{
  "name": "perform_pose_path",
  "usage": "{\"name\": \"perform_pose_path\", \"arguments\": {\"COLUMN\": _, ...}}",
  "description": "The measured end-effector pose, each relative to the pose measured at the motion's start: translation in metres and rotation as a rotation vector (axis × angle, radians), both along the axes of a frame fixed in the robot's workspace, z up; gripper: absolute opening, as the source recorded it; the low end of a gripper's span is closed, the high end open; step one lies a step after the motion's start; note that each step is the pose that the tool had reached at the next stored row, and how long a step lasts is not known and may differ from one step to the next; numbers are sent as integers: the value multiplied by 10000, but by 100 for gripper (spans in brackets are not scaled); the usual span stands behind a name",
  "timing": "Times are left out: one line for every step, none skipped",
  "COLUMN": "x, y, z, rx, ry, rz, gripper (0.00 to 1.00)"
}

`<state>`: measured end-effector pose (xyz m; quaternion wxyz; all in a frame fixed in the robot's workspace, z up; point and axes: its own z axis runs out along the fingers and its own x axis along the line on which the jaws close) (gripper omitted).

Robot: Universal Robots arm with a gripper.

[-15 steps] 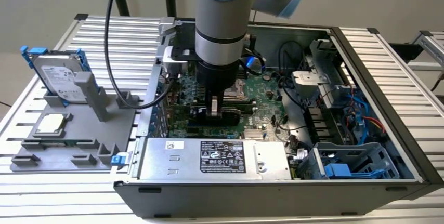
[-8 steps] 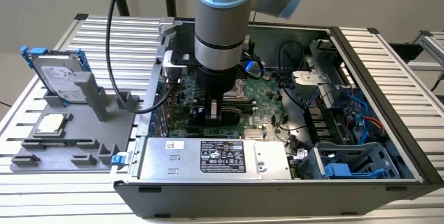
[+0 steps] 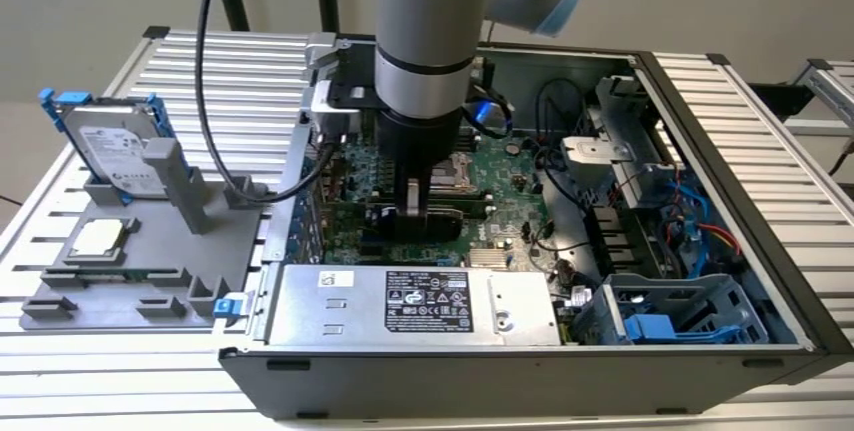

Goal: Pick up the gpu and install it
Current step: 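Insert the gpu into the slot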

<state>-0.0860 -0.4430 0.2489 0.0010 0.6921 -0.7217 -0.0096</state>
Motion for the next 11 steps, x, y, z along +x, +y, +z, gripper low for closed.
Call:
{"name": "perform_pose_path", "arguments": {"x": 0, "y": 0, "z": 46, "rx": 0, "ry": 0, "rz": 0, "gripper": 100}}
{"name": "perform_pose_path", "arguments": {"x": 0, "y": 0, "z": 91, "rx": 2, "ry": -1, "rz": 0, "gripper": 100}}
{"name": "perform_pose_path", "arguments": {"x": 0, "y": 0, "z": 137, "rx": 0, "ry": 0, "rz": 0, "gripper": 100}}
{"name": "perform_pose_path", "arguments": {"x": 0, "y": 0, "z": 181, "rx": 1, "ry": -1, "rz": 0, "gripper": 100}}
{"name": "perform_pose_path", "arguments": {"x": 0, "y": 0, "z": 226, "rx": 0, "ry": 1, "rz": 1, "gripper": 100}}
{"name": "perform_pose_path", "arguments": {"x": 0, "y": 0, "z": 272, "rx": 0, "ry": 0, "rz": 1, "gripper": 100}}
{"name": "perform_pose_path", "arguments": {"x": 0, "y": 0, "z": 316, "rx": 2, "ry": -1, "rz": 0, "gripper": 100}}
{"name": "perform_pose_path", "arguments": {"x": 0, "y": 0, "z": 366, "rx": -1, "ry": 0, "rz": 0, "gripper": 100}}
{"name": "perform_pose_path", "arguments": {"x": 0, "y": 0, "z": 407, "rx": 1, "ry": -1, "rz": 0, "gripper": 100}}
{"name": "perform_pose_path", "arguments": {"x": 0, "y": 0, "z": 428, "rx": 0, "ry": 0, "rz": 1, "gripper": 100}}
{"name": "perform_pose_path", "arguments": {"x": 1, "y": 0, "z": 428, "rx": 2, "ry": -1, "rz": 1, "gripper": 100}}
